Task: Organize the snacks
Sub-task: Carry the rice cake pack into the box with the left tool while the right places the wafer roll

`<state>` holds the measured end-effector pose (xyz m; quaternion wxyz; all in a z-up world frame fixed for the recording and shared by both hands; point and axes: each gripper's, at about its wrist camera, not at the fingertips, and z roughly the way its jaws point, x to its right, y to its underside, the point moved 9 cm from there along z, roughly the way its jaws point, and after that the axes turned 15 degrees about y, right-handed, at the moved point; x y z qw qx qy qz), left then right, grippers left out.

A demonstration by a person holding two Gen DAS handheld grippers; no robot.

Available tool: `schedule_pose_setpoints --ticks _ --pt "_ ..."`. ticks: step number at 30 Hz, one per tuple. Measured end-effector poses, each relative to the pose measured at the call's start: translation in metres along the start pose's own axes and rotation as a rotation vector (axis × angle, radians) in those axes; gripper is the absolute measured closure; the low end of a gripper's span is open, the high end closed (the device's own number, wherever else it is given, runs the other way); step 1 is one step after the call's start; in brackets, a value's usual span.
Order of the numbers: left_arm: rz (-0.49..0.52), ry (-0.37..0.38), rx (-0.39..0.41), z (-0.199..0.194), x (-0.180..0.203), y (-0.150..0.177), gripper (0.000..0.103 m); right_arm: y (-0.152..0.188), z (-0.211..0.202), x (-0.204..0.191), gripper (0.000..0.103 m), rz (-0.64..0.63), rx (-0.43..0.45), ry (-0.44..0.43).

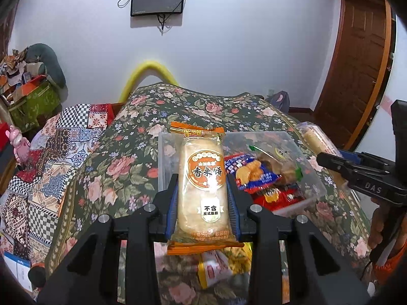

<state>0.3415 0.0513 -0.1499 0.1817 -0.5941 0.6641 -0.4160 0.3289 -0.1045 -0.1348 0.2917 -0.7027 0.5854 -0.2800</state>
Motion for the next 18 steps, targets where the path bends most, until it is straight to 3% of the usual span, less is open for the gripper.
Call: schedule_pose_setpoints --ticks 9,18 --pt "-0.036 0.000 -0.061 0.041 -0.015 -0.002 0.069 0.005 0.035 -0.001 0.060 -0.003 -0.072 0.021" --pt "-0.115 -0.014 -0.099 0.062 -0.031 0.006 0.068 0.008 0.031 0.001 0.058 0.015 -0.079 0.027"
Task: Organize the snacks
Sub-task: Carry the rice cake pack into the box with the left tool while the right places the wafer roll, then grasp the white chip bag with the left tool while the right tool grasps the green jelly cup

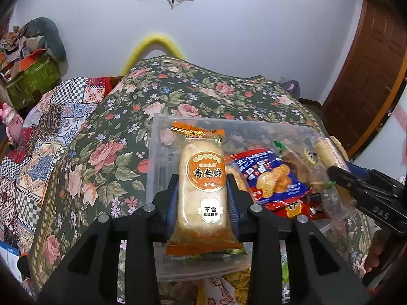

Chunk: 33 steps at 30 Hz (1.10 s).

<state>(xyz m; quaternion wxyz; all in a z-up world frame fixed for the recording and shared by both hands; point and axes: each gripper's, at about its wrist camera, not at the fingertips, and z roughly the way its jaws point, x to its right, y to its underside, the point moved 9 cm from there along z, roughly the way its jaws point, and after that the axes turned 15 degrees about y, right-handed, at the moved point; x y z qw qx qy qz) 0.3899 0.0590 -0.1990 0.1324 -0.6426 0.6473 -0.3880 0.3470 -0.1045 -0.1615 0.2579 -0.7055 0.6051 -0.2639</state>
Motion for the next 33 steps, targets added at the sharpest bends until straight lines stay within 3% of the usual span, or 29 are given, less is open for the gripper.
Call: schedule_pose_setpoints --ticks 3,5,8,18,25,33 --pt "0.009 -0.008 0.000 -0.002 0.000 0.002 0.065 0.000 -0.008 0.000 0.050 -0.009 0.015 -0.007" --pt "0.029 -0.023 0.009 -0.006 -0.001 0.002 0.055 -0.001 -0.014 -0.002 0.045 -0.026 0.036 -0.003" --pt "0.050 -0.026 0.020 -0.015 0.001 0.003 0.050 0.000 -0.026 -0.006 0.040 -0.051 0.067 -0.002" --pt "0.124 -0.014 0.041 -0.059 0.016 0.025 0.036 0.023 -0.058 -0.027 0.036 -0.107 0.096 -0.081" --pt "0.138 0.004 -0.028 -0.064 0.022 0.068 0.031 0.055 -0.059 -0.051 0.030 -0.161 0.048 -0.141" --pt "0.078 0.029 -0.119 -0.039 0.009 0.105 0.031 0.082 -0.028 -0.079 0.030 -0.194 -0.061 -0.183"
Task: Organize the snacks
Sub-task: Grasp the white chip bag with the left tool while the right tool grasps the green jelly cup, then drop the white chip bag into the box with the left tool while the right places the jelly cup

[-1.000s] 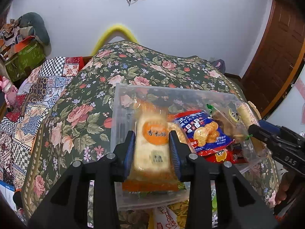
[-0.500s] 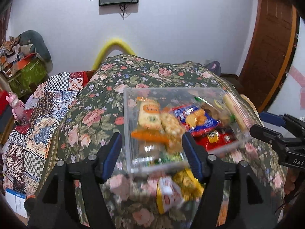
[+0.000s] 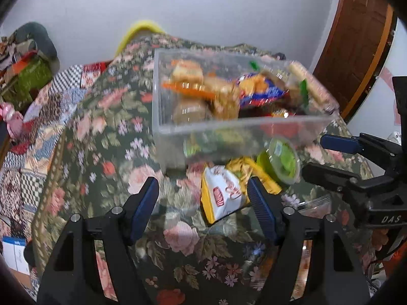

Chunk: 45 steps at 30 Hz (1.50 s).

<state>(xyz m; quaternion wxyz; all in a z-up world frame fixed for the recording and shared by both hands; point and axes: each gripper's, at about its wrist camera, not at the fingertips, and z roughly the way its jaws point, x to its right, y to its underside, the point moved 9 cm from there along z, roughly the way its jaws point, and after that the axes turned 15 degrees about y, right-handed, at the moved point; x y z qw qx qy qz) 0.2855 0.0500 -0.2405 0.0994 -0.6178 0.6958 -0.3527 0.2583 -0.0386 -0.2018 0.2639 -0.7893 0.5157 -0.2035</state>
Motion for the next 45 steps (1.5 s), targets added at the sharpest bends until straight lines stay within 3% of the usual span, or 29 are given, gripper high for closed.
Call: schedule_pose_setpoints --ticks 7,11,12,14,16,21,32,45 --pt "-0.034 0.038 -0.036 0.024 -0.003 0.008 0.031 0.002 0.020 -0.010 0.030 -0.008 -0.044 0.001" --pt "-0.061 0.082 -0.032 0.035 -0.004 0.010 0.037 0.002 0.026 -0.010 0.031 0.006 -0.057 -0.013" --pt "-0.072 0.102 -0.026 0.035 -0.004 0.010 0.040 0.003 0.027 -0.011 0.031 0.007 -0.062 -0.012" --pt "-0.068 0.139 -0.020 0.036 0.001 0.010 0.056 0.005 0.030 -0.013 0.034 -0.001 -0.070 -0.015" --pt "-0.046 0.161 -0.017 0.035 0.008 0.010 0.068 0.008 0.031 -0.019 0.048 -0.022 -0.078 -0.022" --pt "-0.003 0.127 -0.002 0.027 0.016 0.008 0.076 0.010 0.022 -0.018 0.048 -0.027 -0.047 -0.001" --pt "0.004 0.112 0.066 -0.017 0.025 -0.001 0.078 0.005 -0.016 0.003 0.048 -0.020 0.032 0.034" --pt "0.061 0.077 0.211 -0.062 0.039 -0.062 0.078 -0.045 -0.052 0.025 0.048 0.033 0.165 0.072"
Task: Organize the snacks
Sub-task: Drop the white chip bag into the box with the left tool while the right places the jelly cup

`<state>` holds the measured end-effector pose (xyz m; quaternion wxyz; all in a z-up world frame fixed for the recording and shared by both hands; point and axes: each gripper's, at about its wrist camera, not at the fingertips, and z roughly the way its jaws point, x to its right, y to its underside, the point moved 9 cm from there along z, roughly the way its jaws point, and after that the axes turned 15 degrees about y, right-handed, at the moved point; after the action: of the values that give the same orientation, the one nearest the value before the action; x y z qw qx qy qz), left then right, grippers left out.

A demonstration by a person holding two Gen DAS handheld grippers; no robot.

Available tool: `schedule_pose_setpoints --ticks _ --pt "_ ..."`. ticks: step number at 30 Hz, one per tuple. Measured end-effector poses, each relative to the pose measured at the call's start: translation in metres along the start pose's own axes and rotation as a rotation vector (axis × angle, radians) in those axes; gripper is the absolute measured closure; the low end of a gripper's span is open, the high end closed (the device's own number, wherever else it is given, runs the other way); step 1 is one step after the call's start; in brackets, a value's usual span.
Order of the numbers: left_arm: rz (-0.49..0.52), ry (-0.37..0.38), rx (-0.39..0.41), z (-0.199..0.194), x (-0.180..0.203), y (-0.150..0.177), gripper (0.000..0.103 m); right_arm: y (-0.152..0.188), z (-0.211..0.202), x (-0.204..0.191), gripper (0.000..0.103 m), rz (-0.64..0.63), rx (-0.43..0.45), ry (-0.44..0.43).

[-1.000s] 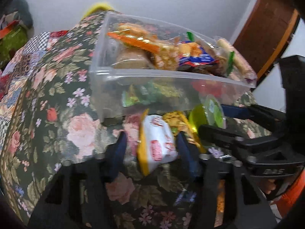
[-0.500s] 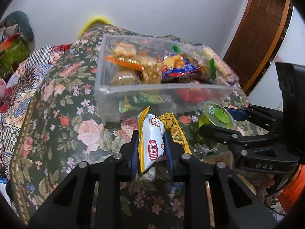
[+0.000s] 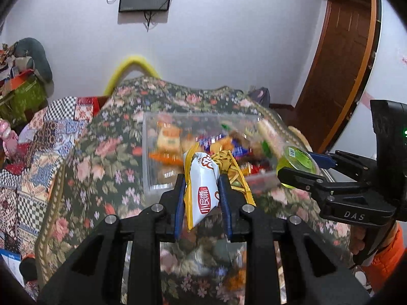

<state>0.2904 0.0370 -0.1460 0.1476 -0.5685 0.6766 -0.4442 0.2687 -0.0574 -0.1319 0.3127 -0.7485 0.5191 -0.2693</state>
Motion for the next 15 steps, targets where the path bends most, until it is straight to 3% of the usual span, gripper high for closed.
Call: schedule_pose_setpoints --ticks 8,15 --pt "-0.024 0.004 0.030 0.014 -0.009 -0.032 0.078 -0.035 0.011 0.011 0.048 0.018 0.034 0.037" --pt "-0.005 -0.050 0.009 0.041 -0.023 -0.049 0.078 -0.050 0.036 0.012 0.048 0.037 0.012 0.054"
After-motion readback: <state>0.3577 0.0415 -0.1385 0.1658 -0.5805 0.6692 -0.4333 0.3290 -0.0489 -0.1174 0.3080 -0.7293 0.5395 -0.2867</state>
